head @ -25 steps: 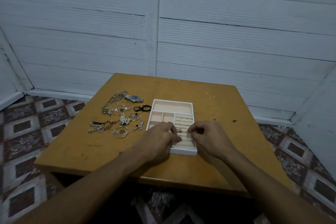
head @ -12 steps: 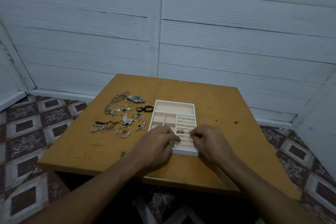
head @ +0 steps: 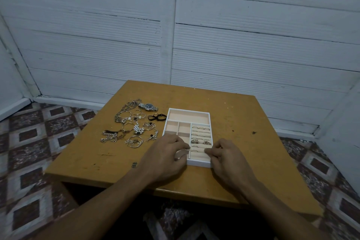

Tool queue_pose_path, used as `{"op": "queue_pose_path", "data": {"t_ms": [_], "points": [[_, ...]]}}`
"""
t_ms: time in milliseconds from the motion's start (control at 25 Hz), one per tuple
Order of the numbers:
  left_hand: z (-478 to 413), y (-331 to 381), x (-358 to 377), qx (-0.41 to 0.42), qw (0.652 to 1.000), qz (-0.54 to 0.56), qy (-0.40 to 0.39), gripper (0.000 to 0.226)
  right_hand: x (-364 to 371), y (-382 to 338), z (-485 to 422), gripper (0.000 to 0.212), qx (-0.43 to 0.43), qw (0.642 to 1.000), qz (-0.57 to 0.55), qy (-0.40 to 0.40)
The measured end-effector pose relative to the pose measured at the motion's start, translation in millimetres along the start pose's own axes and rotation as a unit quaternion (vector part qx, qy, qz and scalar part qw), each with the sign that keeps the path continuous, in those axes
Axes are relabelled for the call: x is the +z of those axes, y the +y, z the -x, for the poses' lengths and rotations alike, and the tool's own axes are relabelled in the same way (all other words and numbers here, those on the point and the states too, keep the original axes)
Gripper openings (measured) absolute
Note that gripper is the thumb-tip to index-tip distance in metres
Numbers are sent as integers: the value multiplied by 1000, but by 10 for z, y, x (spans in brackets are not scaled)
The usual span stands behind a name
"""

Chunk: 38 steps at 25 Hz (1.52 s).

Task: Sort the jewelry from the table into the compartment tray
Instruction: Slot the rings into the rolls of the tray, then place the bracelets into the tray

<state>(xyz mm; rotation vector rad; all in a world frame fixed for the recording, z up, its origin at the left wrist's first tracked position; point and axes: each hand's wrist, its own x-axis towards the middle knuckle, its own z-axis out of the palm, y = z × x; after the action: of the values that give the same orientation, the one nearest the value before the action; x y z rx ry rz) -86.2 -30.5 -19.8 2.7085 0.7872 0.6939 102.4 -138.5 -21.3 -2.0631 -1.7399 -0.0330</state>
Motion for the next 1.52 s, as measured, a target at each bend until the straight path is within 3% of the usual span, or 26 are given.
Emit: {"op": "queue_pose_path", "data": {"t_ms": [600, 1000, 1240, 1520], "points": [[66, -44, -54, -12, 1000, 15, 7, 33, -5, -101, -1, 32, 28, 1000, 3, 6], [212, -392, -157, -68, 996, -2, 61, 26, 164, -581, -357, 26, -29, 999, -32, -7], [374, -846, -285, -203, 974, -76, 57, 53, 343, -877, -598, 26, -50, 997, -49, -43], [357, -1052, -343, -202, 975, -94, 9, 69, 460, -1117, -871, 31, -75, 995, -25, -63]]}}
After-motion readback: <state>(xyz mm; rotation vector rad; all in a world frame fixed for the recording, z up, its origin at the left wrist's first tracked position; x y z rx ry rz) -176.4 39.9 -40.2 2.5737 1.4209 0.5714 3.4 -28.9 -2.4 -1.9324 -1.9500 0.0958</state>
